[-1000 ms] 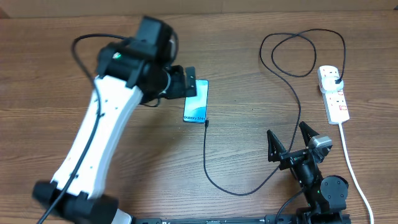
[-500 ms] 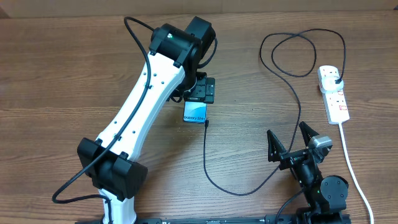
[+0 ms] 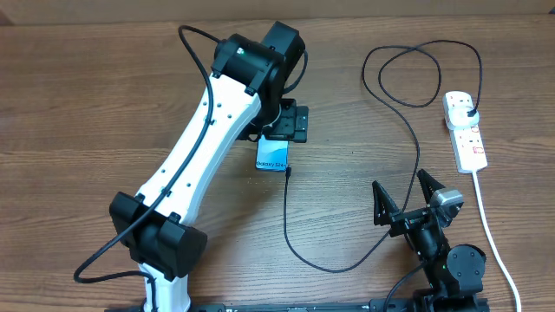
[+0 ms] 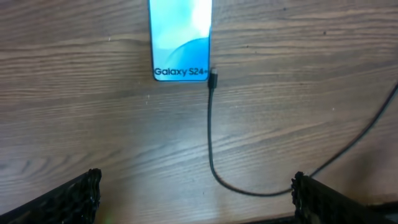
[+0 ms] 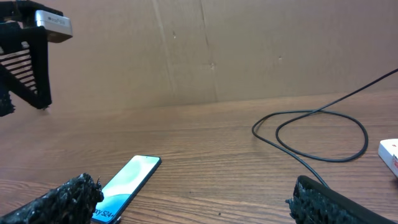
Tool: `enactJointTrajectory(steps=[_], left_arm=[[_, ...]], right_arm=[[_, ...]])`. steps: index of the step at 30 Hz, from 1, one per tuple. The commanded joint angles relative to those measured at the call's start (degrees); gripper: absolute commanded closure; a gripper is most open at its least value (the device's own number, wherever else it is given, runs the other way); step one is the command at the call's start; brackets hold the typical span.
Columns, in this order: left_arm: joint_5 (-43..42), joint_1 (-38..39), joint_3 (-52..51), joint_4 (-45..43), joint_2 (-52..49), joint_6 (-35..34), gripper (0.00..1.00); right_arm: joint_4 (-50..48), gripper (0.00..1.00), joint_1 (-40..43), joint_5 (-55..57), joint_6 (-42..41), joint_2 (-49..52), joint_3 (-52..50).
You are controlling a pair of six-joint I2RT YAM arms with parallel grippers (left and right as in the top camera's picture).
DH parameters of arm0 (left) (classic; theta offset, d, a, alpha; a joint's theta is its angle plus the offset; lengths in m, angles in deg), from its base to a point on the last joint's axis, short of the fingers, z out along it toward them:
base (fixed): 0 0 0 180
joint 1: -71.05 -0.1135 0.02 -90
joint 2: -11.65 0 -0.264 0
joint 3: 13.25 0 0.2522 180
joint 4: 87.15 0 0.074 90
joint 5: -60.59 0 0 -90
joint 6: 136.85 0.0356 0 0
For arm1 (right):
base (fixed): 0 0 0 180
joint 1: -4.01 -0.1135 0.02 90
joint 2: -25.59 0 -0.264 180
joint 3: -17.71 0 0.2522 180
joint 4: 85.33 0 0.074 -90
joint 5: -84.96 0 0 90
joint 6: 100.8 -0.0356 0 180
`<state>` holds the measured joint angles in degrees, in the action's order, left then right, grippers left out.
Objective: Plug charger to phone and switch on socket
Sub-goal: 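Lower the left gripper above the phone's top edge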
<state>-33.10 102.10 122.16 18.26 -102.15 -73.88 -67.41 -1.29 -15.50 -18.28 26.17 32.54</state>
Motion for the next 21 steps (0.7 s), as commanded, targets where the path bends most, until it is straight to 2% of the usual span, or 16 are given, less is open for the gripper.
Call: enactJointTrajectory(steps=[1,5,17,21], left_arm=[[6.97,2.03,0.98,-0.22,-0.22,-6.23,0.00],[8.39,2.16,0.96,-0.57,-0.22,-10.60,0.00],[9.62,2.49,0.39,-4.90,-0.31,-14.84,0.00],[11.93,2.51,-0.90,-5.57,-0.33,-19.28,0.00]], right_arm=[[-0.20,0.00,-0.22,0.37,-0.13,-0.42,-0.61],[-0.20,0.00,-0.22,0.37,-0.13,-0.42,-0.61],[-0.20,0.00,-0.22,0.37,-0.13,-0.42,-0.61],[-0.20,0.00,-0.22,0.37,-0.13,-0.42,-0.61]])
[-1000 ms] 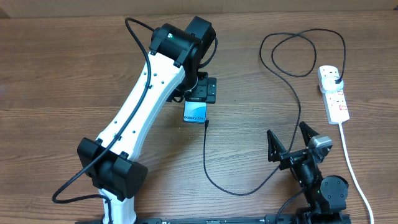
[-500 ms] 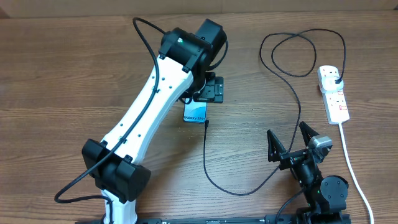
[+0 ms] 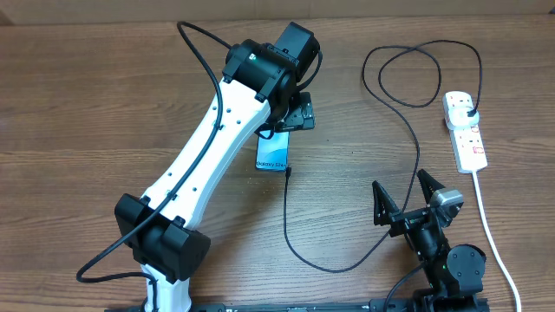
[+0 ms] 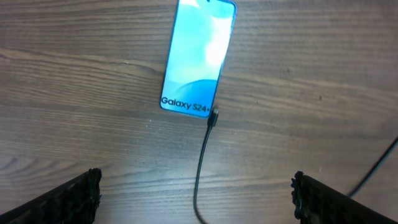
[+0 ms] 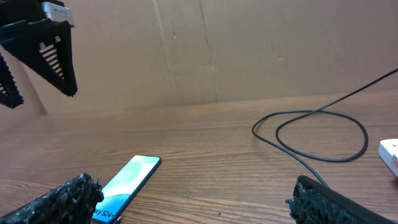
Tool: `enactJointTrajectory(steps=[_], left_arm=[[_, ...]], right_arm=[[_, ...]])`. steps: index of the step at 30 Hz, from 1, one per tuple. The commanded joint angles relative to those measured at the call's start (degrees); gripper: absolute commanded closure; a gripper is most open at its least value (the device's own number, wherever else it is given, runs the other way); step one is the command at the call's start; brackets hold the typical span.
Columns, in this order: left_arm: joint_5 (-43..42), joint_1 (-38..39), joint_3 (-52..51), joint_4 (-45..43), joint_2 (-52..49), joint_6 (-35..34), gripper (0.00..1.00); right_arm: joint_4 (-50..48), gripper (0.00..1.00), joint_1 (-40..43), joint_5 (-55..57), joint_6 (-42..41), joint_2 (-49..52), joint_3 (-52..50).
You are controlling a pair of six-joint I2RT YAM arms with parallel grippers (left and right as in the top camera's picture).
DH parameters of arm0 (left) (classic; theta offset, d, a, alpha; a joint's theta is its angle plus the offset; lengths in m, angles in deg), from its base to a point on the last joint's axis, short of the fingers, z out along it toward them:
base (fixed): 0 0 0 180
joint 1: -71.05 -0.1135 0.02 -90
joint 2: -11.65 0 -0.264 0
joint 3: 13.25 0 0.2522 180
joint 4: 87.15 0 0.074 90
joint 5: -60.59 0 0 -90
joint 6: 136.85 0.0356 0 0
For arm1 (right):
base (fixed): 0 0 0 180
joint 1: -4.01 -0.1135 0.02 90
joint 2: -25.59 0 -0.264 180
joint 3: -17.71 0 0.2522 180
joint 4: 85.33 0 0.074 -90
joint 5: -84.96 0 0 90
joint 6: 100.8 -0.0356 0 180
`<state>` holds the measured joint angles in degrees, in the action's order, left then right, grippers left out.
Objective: Plug charger to phone and switch on socket
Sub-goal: 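Lower the left gripper above the phone's top edge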
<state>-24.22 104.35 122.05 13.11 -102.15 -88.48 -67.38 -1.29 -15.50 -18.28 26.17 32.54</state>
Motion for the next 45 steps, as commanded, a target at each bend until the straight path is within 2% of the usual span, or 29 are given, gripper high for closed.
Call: enactJointTrajectory(steps=[1,33,37,45], left_arm=[[3.23,0.26,-1.07,-0.79,-0.33,-4.90,0.00],[-0.11,2.40,-1.81,-3.82,-12.44,-3.30,0.00],[-0.20,1.97,-1.81,-6.51,-12.44,3.02,0.00],[-3.72,0.63,-1.81,-7.17,-12.44,8.81,0.00]], right_arm=[[-0.22,0.00,-0.22,0.37,-0.13,-0.42,-0.61],[-0.22,0.00,-0.22,0.37,-0.13,-0.42,-0.61],[-0.22,0.00,-0.22,0.37,-0.13,-0.42,-0.61],[-0.22,0.00,-0.22,0.37,-0.13,-0.42,-0.61]])
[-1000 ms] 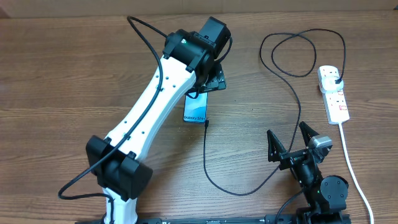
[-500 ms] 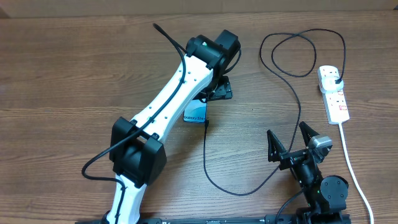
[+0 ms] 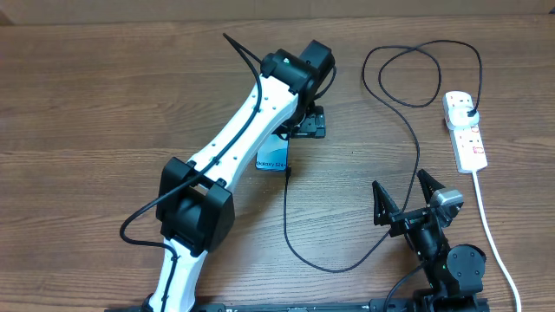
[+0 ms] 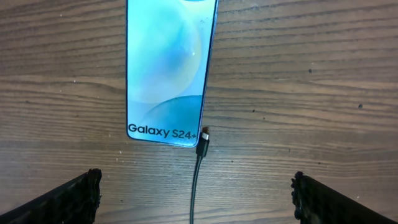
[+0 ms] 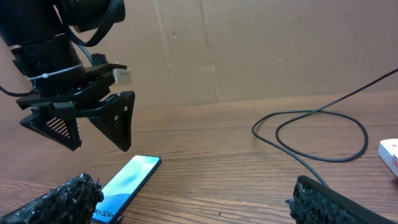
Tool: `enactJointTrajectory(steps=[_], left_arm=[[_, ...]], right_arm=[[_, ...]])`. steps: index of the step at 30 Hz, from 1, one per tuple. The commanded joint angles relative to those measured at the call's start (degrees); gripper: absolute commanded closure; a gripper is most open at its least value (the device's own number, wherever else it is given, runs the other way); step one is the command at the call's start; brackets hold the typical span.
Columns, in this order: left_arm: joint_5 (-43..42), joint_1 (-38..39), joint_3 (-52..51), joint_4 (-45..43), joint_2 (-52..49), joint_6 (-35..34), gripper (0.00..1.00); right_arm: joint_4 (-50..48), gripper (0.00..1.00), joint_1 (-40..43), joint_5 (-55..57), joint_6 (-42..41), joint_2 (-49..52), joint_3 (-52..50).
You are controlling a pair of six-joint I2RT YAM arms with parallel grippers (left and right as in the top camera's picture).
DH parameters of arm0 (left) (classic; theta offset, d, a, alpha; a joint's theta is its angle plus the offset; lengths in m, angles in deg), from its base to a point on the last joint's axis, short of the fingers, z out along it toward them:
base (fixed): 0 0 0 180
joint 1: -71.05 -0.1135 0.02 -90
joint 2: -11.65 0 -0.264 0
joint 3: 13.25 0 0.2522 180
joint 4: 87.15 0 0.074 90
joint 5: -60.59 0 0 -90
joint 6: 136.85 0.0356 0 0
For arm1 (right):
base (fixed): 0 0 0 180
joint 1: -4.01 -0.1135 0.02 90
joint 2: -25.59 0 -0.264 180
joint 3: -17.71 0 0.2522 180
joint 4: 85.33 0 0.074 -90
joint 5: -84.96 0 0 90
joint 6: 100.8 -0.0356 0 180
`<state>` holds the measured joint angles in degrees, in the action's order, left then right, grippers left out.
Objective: Plug charger to phone and switch on socket
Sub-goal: 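Lower the left gripper above the phone's top edge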
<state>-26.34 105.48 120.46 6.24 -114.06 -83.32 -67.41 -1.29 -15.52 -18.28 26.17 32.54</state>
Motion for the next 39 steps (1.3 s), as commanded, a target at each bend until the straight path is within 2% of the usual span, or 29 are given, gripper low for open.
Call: enactJointTrajectory(steps=[1,39], left_arm=[[-1.62,-0.50,-0.22,-0.42,-0.52,3.98,0.00],[-1.18,-0.68,-0.22,-3.72,-0.52,6.91,0.00]], right_arm=[[-0.20,0.00,-0.22,0.39,-0.13,-0.42,-0.61],[-0.20,0.00,-0.22,0.39,-0.13,-0.42,-0.61]])
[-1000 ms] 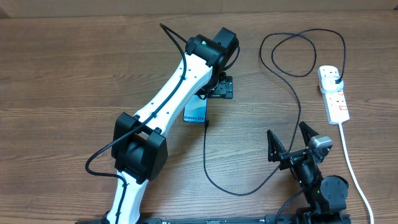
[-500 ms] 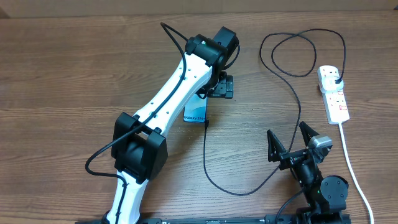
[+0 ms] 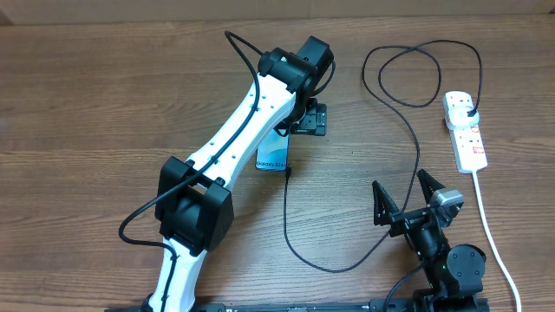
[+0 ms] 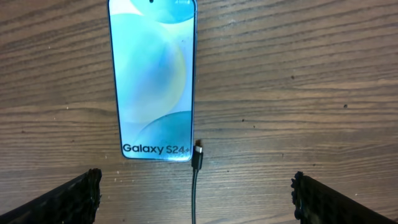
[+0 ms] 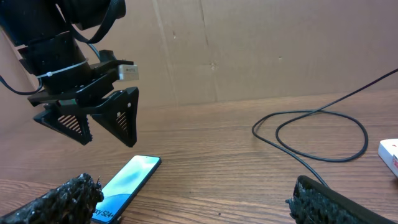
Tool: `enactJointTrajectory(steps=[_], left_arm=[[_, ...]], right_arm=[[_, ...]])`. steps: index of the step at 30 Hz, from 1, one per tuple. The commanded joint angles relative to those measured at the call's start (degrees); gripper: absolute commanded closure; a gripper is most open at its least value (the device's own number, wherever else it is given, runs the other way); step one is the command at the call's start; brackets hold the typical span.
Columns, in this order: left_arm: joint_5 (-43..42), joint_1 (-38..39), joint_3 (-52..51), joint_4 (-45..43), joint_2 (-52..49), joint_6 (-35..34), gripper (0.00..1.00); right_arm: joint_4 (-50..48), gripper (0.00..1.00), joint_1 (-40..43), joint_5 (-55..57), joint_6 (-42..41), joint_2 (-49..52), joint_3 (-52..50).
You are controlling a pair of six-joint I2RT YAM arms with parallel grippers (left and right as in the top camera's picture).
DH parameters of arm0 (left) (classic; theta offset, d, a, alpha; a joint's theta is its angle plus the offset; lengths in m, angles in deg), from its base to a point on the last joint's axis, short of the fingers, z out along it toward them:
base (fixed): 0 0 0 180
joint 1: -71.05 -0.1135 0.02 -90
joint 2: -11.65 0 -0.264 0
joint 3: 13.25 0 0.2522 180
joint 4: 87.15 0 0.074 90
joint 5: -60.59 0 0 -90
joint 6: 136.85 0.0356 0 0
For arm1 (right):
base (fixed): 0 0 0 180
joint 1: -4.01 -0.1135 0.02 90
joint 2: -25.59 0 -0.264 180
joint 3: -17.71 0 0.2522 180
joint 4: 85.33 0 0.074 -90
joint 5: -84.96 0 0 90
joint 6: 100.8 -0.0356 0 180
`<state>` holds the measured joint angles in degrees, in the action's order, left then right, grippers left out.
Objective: Plug charger to phone and switch on socket
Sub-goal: 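Lower the left gripper above the phone's top edge, then descend the left gripper onto the phone and align with its sides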
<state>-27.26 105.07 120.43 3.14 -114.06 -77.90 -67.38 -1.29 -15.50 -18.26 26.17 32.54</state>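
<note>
The phone (image 3: pixel 271 158), screen lit and reading "Galaxy S24+", lies flat mid-table, its far end hidden under my left arm. The whole phone (image 4: pixel 153 81) shows in the left wrist view. The black charger plug (image 4: pixel 198 152) lies on the wood by the phone's bottom right corner, beside the edge and not in the port. My left gripper (image 3: pixel 310 121) hangs open above the phone's far end, nothing between its fingers (image 4: pixel 90 190). At the table's front, my right gripper (image 3: pixel 404 198) stands open and empty, facing the phone (image 5: pixel 127 180).
The black cable (image 3: pixel 290 234) curves from the plug toward the front, then loops up the right side to an adapter in the white power strip (image 3: pixel 465 130) at the far right. A white lead runs from the strip to the front edge. A cardboard wall (image 5: pixel 249 50) backs the table.
My left gripper has shifted slightly above the phone. In its view the phone now sits a little further left, with its top edge in frame. Phone, plug and right gripper have not moved.
My left gripper was open over the phone's far end. Then it stood a little further right, and later the arm was stretched further with the gripper just right of that end, where it still hovers. The plug has stayed at the phone's corner and the right arm still.
</note>
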Motion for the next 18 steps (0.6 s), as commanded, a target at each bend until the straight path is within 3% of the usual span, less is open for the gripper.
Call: enactJointTrajectory(steps=[1,18], left_arm=[[-0.26,-0.24,-0.22,-0.96,-0.52,1.49,0.00],[4.81,-0.26,-0.20,-3.89,-0.52,1.49,0.00]], right_arm=[[-0.22,0.00,-0.22,0.37,-0.15,-0.42,-0.61],[-0.22,0.00,-0.22,0.37,-0.15,-0.42,-0.61]])
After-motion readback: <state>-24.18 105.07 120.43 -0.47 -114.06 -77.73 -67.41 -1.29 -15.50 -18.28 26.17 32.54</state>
